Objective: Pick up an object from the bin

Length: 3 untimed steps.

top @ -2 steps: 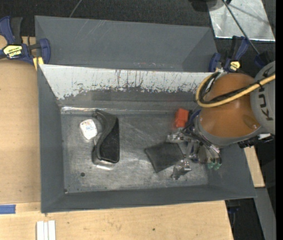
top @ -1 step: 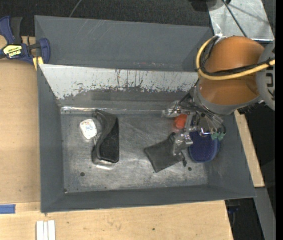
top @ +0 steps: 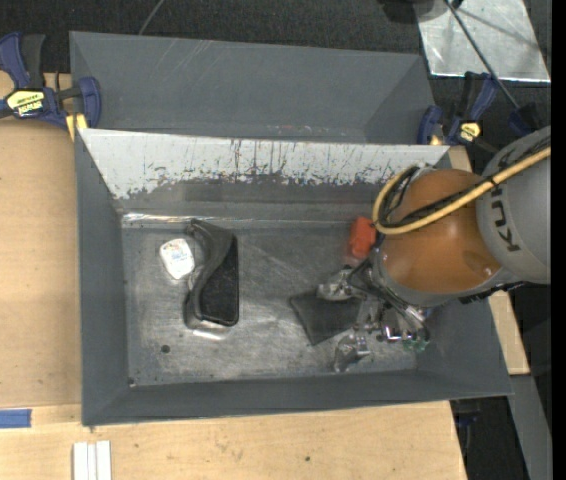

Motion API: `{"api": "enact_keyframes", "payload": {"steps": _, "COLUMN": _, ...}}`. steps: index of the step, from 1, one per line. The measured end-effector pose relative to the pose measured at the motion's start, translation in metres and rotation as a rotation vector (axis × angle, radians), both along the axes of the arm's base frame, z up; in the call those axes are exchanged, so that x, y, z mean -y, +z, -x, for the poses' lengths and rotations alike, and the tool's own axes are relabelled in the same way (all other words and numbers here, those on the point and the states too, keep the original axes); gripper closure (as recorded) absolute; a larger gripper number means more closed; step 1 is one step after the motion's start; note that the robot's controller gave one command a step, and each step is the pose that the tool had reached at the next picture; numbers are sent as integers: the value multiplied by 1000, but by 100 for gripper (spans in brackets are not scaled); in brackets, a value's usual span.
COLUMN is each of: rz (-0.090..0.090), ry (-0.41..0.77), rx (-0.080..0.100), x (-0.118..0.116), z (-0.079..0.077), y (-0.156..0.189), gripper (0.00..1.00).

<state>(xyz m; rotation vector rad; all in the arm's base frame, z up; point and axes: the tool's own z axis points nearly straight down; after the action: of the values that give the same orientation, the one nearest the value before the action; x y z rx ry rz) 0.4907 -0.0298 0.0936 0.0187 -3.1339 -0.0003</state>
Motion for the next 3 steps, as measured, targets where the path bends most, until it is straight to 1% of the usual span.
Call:
{"api": "enact_keyframes", "payload": {"steps": 1, "rz": 0, "ry": 1, "rx": 10, "x": 0, "z": -3, "y": 4, "gripper": 100}}
{"api": "enact_keyframes", "payload": {"steps": 2, "rz": 1, "ry": 326, "rx": 17, "x": 2, "z": 1, "y": 152, "gripper": 100}}
{"api": "enact_keyframes", "payload": {"steps": 3, "rz": -1, "ry": 322, "rx": 11, "x": 2, "z": 2, "y": 149, "gripper": 100}}
